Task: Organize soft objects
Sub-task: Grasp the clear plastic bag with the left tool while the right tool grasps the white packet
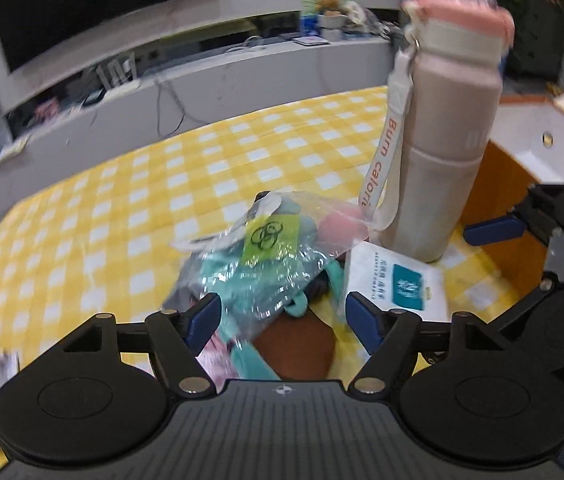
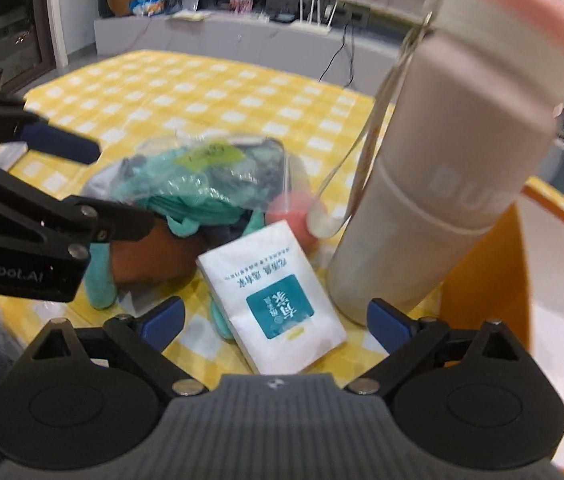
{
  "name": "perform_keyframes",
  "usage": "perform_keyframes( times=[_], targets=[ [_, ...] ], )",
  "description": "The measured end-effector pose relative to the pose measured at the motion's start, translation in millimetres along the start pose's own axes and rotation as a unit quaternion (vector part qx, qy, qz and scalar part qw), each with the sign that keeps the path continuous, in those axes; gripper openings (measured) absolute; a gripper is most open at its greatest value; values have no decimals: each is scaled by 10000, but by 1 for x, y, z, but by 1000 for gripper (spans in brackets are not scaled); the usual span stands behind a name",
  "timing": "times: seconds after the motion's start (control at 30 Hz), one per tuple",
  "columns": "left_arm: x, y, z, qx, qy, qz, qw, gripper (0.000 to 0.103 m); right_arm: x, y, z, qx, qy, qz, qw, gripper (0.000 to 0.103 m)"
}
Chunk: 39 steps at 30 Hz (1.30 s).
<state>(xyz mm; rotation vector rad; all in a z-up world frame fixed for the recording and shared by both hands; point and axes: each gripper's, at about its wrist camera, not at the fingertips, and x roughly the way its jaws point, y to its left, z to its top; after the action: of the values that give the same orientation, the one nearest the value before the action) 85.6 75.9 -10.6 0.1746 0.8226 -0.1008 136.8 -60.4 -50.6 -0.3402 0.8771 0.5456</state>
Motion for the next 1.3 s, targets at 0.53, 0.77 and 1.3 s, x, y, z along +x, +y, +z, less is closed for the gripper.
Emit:
perform_keyframes(
  times=[0.53,0.77,1.3],
  targets=[
    [49,-20,11,916,-281,309,9949,31,44,-17,7,635,512,384,9959,80],
    [28,-8,15,212,-595,33,9980,5,25,-24,4,737,296,561,9953,43],
    [-54,-16,10,-524,-760,-24,9957,0,-49,-19,-8,1075,-382,970,9887,7]
  ],
)
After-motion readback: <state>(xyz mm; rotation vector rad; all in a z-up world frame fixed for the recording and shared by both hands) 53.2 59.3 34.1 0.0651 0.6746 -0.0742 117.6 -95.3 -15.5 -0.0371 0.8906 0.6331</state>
